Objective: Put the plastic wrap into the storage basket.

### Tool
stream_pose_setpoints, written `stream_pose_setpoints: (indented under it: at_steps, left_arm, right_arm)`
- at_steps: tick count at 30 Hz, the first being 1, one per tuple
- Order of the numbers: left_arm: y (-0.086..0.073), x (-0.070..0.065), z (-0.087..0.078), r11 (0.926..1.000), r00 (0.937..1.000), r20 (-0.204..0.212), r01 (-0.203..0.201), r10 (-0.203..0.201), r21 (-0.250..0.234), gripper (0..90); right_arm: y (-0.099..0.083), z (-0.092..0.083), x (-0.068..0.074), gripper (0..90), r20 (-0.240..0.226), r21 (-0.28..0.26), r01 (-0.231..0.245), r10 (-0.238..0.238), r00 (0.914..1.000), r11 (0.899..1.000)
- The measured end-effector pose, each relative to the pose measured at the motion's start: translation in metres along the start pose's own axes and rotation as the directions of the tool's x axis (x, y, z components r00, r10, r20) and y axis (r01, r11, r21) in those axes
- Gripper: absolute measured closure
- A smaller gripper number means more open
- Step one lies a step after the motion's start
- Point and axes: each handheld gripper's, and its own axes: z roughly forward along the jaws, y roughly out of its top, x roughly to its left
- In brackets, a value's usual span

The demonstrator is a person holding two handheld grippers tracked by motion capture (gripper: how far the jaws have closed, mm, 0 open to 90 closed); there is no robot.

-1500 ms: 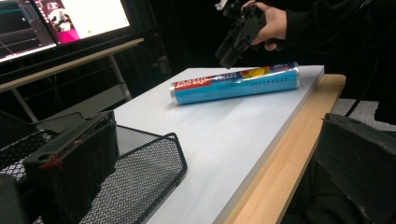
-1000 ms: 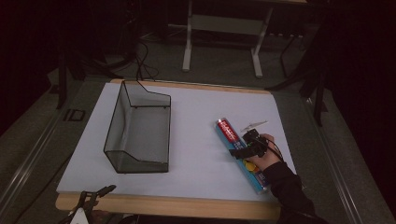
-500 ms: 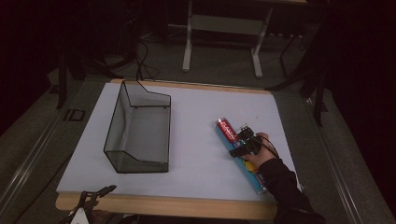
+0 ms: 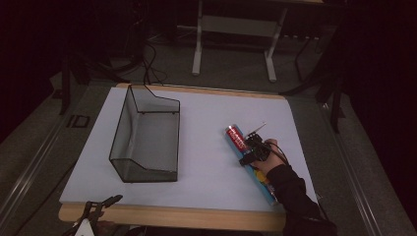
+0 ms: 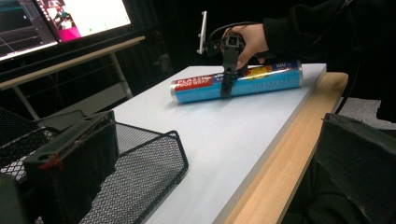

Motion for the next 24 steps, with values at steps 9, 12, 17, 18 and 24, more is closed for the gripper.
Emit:
stream_pose_setpoints:
  at_steps: [9, 12, 17, 18, 24]
  left_arm:
    - [0.000, 0.000, 0.000, 1.0000, 1.0000, 0.002, -0.004, 0.004, 0.003, 0.1]
    - [0.000, 0.000, 0.000, 1.0000, 1.0000, 0.002, -0.005, 0.005, 0.003, 0.1]
    - [0.000, 0.000, 0.000, 1.0000, 1.0000, 0.002, -0.004, 0.004, 0.001, 0.1]
    - [0.000, 0.000, 0.000, 1.0000, 1.0000, 0.002, -0.004, 0.004, 0.000, 0.1]
    - [0.000, 0.000, 0.000, 1.0000, 1.0000, 0.001, -0.005, 0.005, 0.000, 0.1]
  right_arm:
    - [0.008, -0.026, 0.004, 31.4, 0.010, -0.093, -0.004, 0.005, 0.9999, 0.996]
    - [0.014, -0.039, 0.006, 31.5, 0.008, -0.139, -0.007, 0.008, 0.9999, 0.990]
    - [0.026, -0.058, 0.011, 31.6, -0.001, -0.212, -0.017, 0.017, 0.9998, 0.977]
    - [0.028, -0.061, 0.012, 31.7, 0.001, -0.225, -0.012, 0.012, 0.9999, 0.974]
    - [0.038, -0.075, 0.022, 31.7, -0.018, -0.287, -0.007, 0.002, 0.9998, 0.958]
